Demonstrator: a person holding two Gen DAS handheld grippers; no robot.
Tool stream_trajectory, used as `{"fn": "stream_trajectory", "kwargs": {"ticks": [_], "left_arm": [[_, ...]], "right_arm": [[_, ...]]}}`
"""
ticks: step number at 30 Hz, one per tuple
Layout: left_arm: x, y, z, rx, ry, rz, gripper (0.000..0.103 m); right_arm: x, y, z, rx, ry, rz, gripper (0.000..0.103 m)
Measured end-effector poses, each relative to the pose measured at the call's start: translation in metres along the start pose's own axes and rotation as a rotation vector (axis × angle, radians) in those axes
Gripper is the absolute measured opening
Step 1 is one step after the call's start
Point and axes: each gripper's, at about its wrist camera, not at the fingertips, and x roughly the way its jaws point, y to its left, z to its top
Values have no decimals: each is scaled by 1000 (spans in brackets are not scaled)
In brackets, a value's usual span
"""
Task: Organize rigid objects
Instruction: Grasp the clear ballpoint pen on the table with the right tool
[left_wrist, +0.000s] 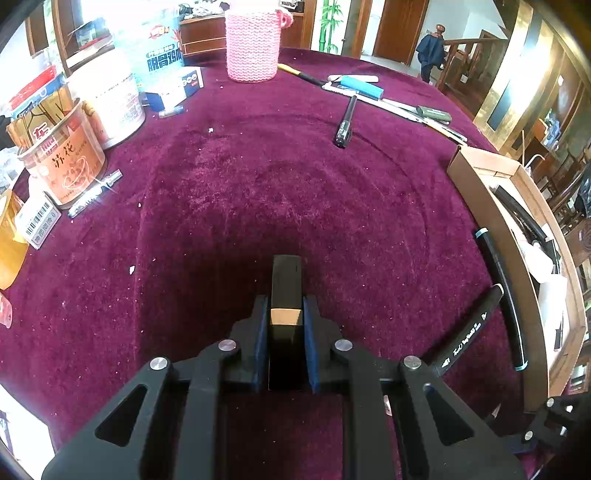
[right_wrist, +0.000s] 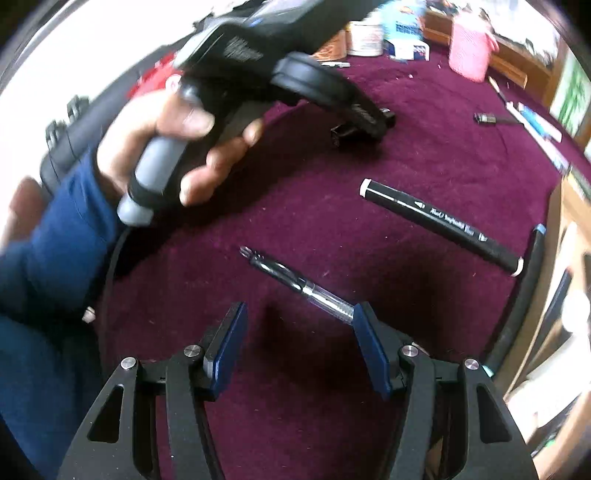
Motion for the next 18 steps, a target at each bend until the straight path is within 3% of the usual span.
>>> {"fn": "stream_trajectory", "kwargs": {"ticks": [5,7,8,9,10,12,18], "left_arm": [[0,0,0,2,-1,2,15],[0,0,0,3,-2,3,15],[0,0,0,4,-2,3,15],[0,0,0,4,-2,3,15],[0,1,0,3,-1,2,15],[0,1,0,2,-1,2,15],[0,0,0,4,-2,4,15]], "right_arm": [[14,8,4,-106,-26,-128,55],[17,3,1,-96,-9,-152,54],[18,-6,4,-49,-23,-116,54],[22,-11,10,-11,-34,-105,48],[23,-15,14,27,-39,-108,32],[22,-29,16,146,-43,-110,15],[25,-37,10,302,-85,-123,9]]}}
